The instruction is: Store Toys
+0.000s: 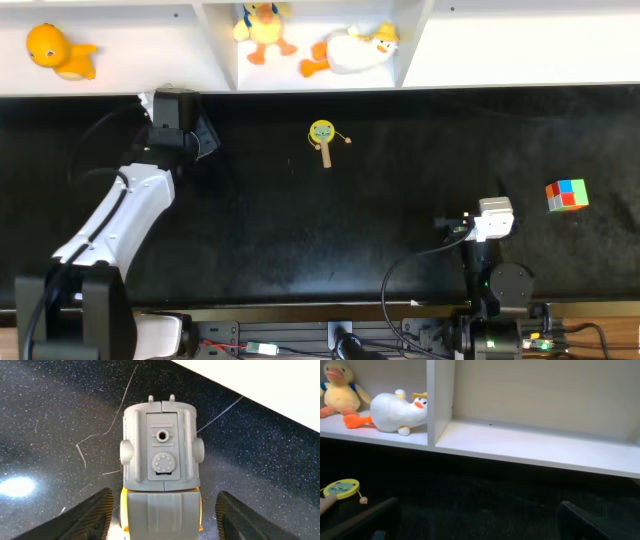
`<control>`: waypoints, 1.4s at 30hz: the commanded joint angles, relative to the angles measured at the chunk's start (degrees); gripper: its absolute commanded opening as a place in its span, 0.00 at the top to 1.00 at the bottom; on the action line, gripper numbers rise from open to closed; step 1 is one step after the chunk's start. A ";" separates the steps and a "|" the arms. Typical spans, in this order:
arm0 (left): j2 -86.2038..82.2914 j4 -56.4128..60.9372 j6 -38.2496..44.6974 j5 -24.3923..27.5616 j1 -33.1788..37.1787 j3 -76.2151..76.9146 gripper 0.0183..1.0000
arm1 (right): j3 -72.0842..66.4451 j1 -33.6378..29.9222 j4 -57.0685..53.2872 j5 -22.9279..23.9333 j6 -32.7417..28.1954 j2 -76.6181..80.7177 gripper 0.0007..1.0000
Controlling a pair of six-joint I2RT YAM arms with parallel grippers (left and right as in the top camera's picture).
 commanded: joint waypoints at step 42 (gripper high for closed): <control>2.60 1.14 1.11 -1.70 -0.15 1.36 0.39 | -0.31 -0.37 0.42 -0.13 0.04 -0.48 0.00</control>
